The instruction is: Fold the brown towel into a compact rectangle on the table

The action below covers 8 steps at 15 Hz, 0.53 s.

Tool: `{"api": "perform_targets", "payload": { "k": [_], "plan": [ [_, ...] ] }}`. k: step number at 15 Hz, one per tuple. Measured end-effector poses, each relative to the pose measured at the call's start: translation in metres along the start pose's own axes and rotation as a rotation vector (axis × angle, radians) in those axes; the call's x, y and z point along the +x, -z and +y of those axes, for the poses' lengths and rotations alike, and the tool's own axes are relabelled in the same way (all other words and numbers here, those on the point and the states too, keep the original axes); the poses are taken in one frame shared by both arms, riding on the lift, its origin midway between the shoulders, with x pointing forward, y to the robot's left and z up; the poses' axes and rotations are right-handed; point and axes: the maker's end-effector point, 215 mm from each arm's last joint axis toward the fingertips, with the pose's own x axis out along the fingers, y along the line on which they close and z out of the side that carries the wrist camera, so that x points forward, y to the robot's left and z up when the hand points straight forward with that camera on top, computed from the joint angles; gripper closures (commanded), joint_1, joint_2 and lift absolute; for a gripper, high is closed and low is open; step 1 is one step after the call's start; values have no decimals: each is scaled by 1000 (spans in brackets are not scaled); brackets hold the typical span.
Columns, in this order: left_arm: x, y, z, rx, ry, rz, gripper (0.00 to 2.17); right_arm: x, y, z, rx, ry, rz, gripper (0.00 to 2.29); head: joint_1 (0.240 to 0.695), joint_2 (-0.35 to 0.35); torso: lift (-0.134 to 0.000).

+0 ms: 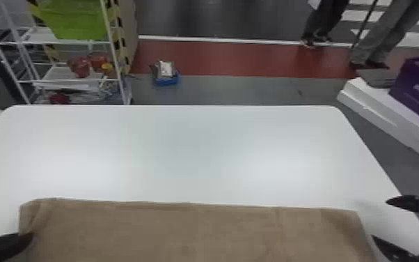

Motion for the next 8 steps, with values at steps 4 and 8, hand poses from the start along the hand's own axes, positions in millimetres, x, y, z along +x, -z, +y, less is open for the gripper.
{"api": "perform_targets", "payload": {
  "k": [4,8],
  "plan": [
    [-22,-29,9,-7,-26,-52,1882,1,1,2,2,-3,2,66,695,-28,-134],
    [-39,-50,-55,-4,81,-76,1882,7,1,8,4,-16,2,66,695,-106,-134]
  ]
}}
